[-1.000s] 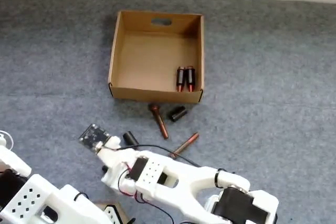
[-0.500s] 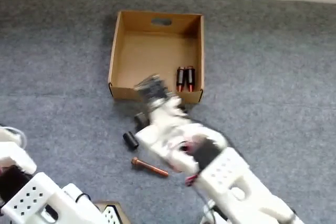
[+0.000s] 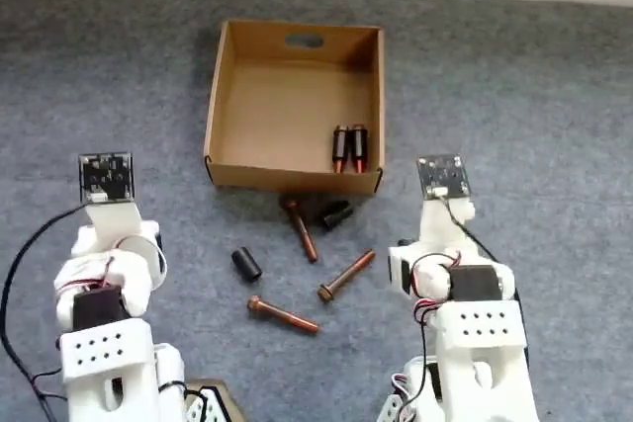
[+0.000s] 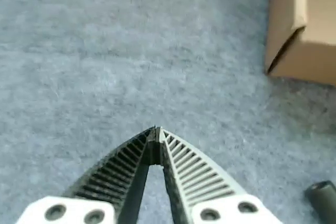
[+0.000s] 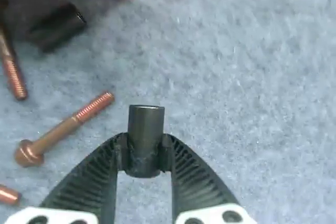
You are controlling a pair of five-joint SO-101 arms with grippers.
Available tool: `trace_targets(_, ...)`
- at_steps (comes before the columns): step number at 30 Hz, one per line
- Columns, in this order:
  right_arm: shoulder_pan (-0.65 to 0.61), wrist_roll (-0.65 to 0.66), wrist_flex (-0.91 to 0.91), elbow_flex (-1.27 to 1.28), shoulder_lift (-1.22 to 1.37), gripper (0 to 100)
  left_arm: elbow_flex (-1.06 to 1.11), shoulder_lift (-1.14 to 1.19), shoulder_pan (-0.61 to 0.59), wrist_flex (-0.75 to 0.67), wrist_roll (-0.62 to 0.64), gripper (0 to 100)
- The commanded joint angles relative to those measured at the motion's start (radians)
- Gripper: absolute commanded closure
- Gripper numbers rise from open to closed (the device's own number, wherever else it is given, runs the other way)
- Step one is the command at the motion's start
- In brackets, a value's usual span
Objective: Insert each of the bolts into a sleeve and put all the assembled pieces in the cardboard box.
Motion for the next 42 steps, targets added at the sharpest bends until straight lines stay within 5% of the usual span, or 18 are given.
trace_targets(1, 0.027, 0.011, 0.002, -0.002, 0.03, 99.3, 0.048, -0.015, 0.096, -0.023, -0.011, 98)
trace_targets(16, 0.024, 0.011, -0.047, -0.128, 0.464, 98.3, 0.157, -0.016, 0.137, -0.14, -0.012, 98)
trace_targets(22, 0.022, 0.011, -0.047, -0.145, 0.544, 83.7, 0.157, -0.016, 0.137, -0.14, -0.012, 98)
trace_targets(42, 0.019, 0.051, -0.048, -0.182, 0.565, 88.5, 0.157, -0.016, 0.137, -0.14, -0.012, 98)
